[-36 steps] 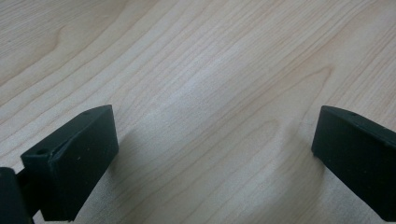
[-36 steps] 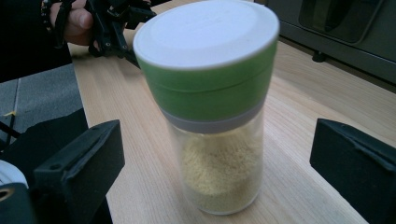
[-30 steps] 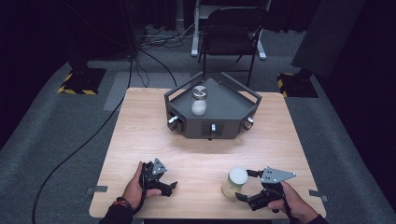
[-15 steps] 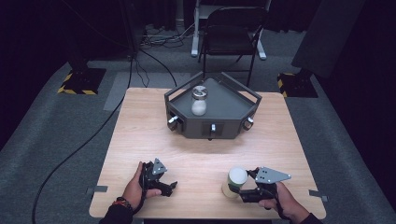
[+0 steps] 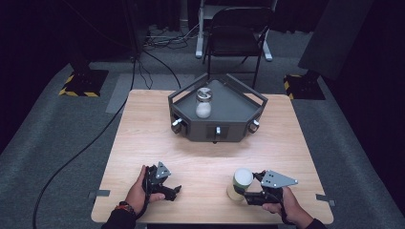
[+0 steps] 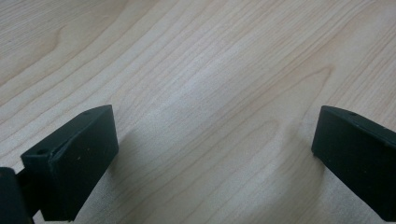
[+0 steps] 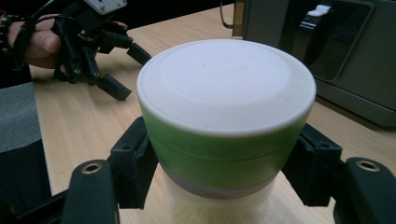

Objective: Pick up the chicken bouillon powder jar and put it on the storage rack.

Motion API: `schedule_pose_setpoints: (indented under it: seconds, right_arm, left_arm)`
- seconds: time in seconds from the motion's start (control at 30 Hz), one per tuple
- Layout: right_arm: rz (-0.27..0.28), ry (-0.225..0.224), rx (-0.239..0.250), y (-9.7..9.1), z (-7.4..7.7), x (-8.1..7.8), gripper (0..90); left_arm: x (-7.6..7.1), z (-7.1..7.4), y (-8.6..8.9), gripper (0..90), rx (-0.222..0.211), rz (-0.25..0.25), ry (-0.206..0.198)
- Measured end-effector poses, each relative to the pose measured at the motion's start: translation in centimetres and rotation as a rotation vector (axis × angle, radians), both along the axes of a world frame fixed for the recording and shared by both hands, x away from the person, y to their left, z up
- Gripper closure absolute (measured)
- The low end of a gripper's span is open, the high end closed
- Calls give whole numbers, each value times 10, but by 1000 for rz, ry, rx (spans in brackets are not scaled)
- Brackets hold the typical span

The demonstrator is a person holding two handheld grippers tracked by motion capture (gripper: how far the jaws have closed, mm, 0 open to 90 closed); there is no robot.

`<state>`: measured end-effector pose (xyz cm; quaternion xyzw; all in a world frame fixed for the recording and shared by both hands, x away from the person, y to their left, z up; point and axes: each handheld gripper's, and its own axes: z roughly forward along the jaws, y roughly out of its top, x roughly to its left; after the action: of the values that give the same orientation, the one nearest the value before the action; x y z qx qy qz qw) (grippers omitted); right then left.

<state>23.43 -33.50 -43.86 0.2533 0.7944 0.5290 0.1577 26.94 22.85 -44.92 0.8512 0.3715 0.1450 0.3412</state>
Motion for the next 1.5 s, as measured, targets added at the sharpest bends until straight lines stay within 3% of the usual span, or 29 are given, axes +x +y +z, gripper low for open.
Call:
schedule_pose_setpoints:
  seconds: [0.37,0.8,1.2,1.5]
  right_arm:
    - [-42,-31,8,-2,8,-2,340]
    - [-156,-70,29,6,26,-3,340]
    - [-212,-95,45,21,46,7,340]
    - [-257,-128,30,27,62,18,339]
  left_arm:
    - [0,0,0,0,0,0,0]
    - [0,0,0,0,0,0,0]
    - [0,0,0,0,0,-1,0]
    - [0,0,0,0,0,0,0]
